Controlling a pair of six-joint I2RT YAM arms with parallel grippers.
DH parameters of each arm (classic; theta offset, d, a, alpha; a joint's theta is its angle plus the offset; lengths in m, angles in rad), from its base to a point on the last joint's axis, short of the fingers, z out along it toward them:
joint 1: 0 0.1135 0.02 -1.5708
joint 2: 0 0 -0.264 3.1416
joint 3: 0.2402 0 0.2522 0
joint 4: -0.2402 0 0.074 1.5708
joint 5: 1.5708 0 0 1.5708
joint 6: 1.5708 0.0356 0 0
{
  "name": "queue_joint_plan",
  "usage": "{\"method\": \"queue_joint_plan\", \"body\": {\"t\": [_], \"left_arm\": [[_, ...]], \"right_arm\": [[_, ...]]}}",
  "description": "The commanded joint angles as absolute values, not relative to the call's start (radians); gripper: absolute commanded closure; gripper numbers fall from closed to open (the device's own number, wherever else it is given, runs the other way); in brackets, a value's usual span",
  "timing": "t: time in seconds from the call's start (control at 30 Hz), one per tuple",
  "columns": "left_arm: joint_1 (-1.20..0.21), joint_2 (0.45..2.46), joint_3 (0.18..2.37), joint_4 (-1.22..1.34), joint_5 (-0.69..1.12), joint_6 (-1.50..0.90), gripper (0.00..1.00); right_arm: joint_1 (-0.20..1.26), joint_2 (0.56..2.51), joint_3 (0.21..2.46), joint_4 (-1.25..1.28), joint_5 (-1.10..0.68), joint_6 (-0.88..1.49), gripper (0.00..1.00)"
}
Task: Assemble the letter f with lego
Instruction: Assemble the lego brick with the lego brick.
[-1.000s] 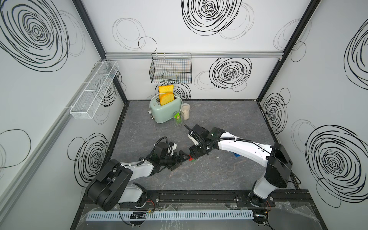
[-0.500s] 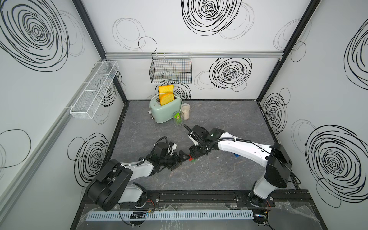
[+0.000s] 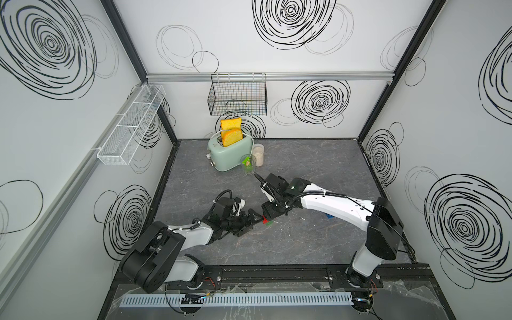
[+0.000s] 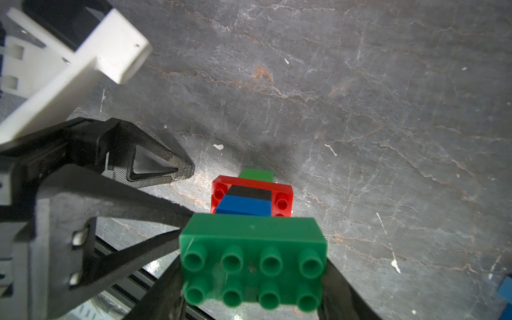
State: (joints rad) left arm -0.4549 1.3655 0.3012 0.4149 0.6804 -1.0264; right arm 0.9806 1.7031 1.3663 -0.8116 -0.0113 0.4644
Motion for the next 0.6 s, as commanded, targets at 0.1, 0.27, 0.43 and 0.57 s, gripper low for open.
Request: {"method": "queue_joint_plan", "body": {"t": [0.1,0.27,0.43,0.57], "left_arm": [[-0.433,1.393,0.302,0.408,0.667,-1.009,0.03],[-0.424,1.403,0.301,0.407,0.669,-1.008,0.03],[-0.422,1.411,0.300,0.407,0.667,-1.008,0.03],[-0.422,1.417,0.301,0.402,0.666,-1.008,0.03]], "right_arm": [[0.987,1.751,1.391,-0.880,0.005,0.469,0.51],[0.986,1.740,1.394,-0.894,0.025,0.474,0.51],[0.982,1.738,1.412,-0.911,0.054,0.482,0.52],[0.980,1.735,1.405,-0.910,0.057,0.481,0.51]]}}
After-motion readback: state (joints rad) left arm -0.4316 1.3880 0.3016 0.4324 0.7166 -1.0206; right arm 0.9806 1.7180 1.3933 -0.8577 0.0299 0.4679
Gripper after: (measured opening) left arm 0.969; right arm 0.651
